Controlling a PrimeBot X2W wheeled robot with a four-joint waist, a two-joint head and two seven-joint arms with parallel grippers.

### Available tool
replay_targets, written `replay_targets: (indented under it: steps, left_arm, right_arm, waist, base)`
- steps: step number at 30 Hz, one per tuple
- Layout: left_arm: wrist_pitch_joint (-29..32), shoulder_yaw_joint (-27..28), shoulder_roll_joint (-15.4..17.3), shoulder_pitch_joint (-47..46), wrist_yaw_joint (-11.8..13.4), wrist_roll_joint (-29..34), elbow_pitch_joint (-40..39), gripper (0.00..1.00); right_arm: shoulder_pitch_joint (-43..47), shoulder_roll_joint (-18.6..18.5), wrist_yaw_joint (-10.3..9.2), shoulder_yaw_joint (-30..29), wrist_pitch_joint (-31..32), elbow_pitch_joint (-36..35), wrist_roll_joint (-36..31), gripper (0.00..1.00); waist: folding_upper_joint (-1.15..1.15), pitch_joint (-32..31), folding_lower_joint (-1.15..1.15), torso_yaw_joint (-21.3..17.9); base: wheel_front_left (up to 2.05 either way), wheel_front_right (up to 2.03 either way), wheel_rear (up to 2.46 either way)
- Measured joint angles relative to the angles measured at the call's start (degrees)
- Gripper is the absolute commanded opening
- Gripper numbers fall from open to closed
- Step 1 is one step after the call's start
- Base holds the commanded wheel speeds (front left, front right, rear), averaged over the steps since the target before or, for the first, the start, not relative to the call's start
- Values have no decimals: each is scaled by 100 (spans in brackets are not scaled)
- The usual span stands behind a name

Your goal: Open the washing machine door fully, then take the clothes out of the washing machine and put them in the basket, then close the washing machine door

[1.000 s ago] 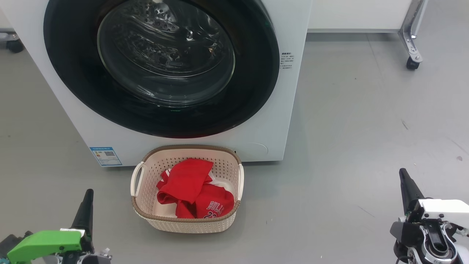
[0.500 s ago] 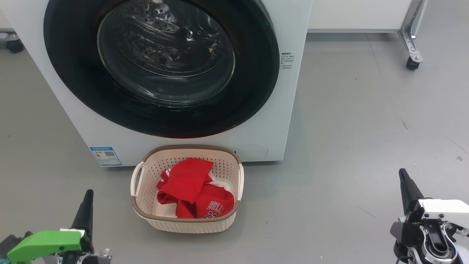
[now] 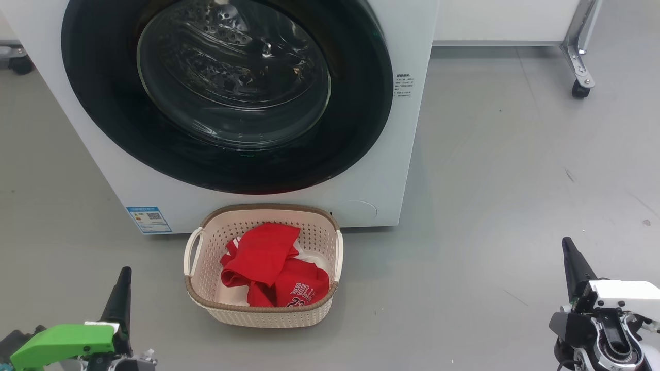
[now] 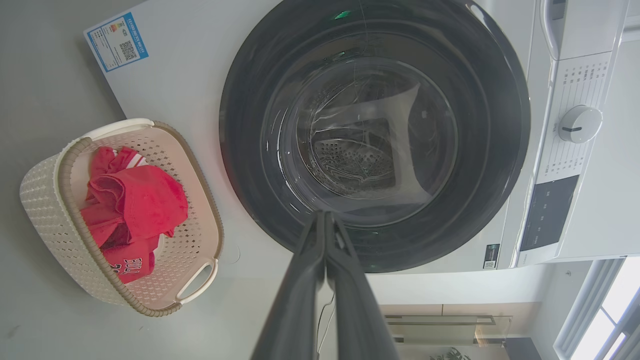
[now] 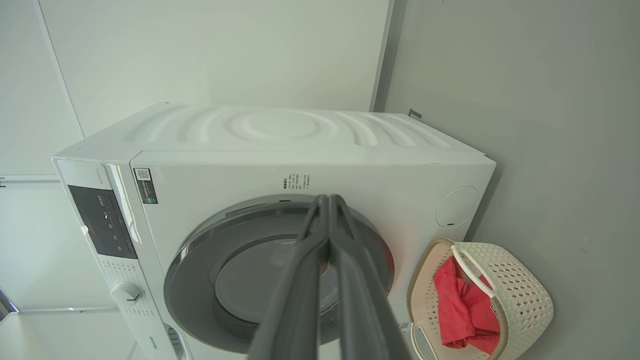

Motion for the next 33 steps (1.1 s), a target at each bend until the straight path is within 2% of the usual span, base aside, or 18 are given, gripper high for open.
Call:
replay_targets:
  steps: [33]
  left_arm:
    - [7,23,-3,-14,-1,0,34,0]
  right_arm:
    - [-2,3,8,-22,1,22,0,0]
  waist:
    - [0,-1,0,0]
  base:
    - [0,0,0]
